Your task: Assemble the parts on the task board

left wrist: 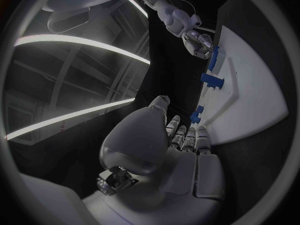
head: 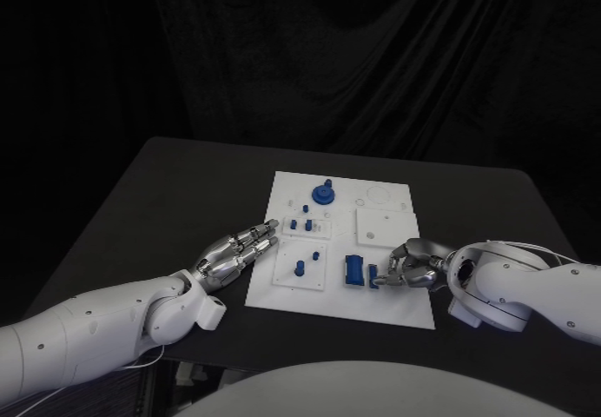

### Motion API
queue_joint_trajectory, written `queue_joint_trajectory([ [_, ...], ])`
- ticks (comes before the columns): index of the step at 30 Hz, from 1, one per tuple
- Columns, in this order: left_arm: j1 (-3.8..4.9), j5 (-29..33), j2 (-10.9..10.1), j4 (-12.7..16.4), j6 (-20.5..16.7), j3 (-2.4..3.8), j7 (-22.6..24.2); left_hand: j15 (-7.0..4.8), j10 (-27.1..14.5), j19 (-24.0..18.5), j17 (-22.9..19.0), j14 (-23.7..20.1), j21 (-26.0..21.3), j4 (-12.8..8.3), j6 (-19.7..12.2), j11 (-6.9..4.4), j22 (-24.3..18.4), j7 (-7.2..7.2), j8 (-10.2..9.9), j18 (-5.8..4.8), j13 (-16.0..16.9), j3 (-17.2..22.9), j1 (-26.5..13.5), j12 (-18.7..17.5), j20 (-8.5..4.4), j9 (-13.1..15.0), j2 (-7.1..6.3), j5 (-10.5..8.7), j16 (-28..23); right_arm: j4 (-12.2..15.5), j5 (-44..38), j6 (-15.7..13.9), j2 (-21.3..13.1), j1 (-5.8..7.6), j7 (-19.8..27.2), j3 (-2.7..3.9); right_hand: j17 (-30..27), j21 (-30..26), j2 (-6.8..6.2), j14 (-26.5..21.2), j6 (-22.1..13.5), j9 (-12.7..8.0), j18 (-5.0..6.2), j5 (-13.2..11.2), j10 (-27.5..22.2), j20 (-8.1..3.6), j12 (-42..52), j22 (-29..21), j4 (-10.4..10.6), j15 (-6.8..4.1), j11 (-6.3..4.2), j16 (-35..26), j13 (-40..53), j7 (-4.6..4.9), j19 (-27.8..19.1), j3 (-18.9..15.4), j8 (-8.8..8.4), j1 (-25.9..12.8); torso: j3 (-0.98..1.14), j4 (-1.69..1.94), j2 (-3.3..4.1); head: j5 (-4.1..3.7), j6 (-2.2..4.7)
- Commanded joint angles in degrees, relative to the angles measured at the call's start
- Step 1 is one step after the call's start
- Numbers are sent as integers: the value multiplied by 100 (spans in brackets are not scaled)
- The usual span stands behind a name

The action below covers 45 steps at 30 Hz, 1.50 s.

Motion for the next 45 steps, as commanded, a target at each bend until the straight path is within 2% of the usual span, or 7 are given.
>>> queue_joint_trajectory([
  [1,-35,13,5,1,30,-17,-64,35,5,3,-5,-2,-23,-5,15,33,-8,27,30,-13,8,24,-73,24,47,9,2,-20,-21,-19,-72,128,16,-23,-7,0,783,29,-78,442,-20,21,-26,-30,586,-59,36,1072,-13,-43,-51,2,1508,-31,112,-40,38,12,1,7,1,-8,-1],
  [10,-36,13,7,-1,34,-17,-64,35,5,3,-5,-2,-23,-5,15,33,-8,27,30,-13,8,24,-73,24,47,9,2,-20,-21,-82,-73,185,65,-42,-45,0,783,45,-195,441,-42,97,-31,-32,586,-90,36,1077,-25,-71,-80,0,1508,-60,115,-4,88,200,-5,-5,-4,-9,-1],
  [16,-38,13,12,-5,40,-17,-62,35,5,3,-5,-2,-23,-5,15,33,-8,27,30,-13,8,24,-73,24,47,9,2,-20,-21,-137,-73,130,103,-47,-50,0,784,52,-169,441,-45,127,-33,-31,586,-100,36,1079,-33,-79,-87,-1,1508,-67,118,35,104,302,1,7,-8,-17,-1],
  [30,-45,13,20,-9,41,-17,-31,39,2,3,-5,-2,-23,-12,9,36,-8,30,29,-16,7,32,-79,23,48,8,-1,-15,-21,-295,-73,-80,183,-51,-45,0,788,68,-73,442,-33,155,-37,-30,586,-106,36,1084,-25,-84,-93,1,1508,-72,124,71,123,358,2,4,-3,-29,-1],
  [37,-47,13,23,-10,42,-17,-17,37,4,3,-5,-2,-23,-14,10,37,-8,30,29,-15,7,34,-79,23,48,8,-1,-11,-21,-365,-74,-22,233,-51,-97,1,785,67,-32,442,-34,170,-37,-32,586,-110,36,1084,-45,-87,-97,-1,1508,-77,125,79,128,407,2,2,-5,-24,-1],
  [45,-51,13,22,-13,42,-17,-1,37,4,3,-5,-2,-23,-14,10,37,-8,30,29,-15,7,34,-79,23,48,8,-1,-11,-21,-423,-74,140,298,-73,-125,1,791,62,-64,443,-53,187,-36,-34,586,-117,36,1082,-99,-92,-101,1,1508,-79,122,56,120,517,4,5,-8,-31,-1],
])
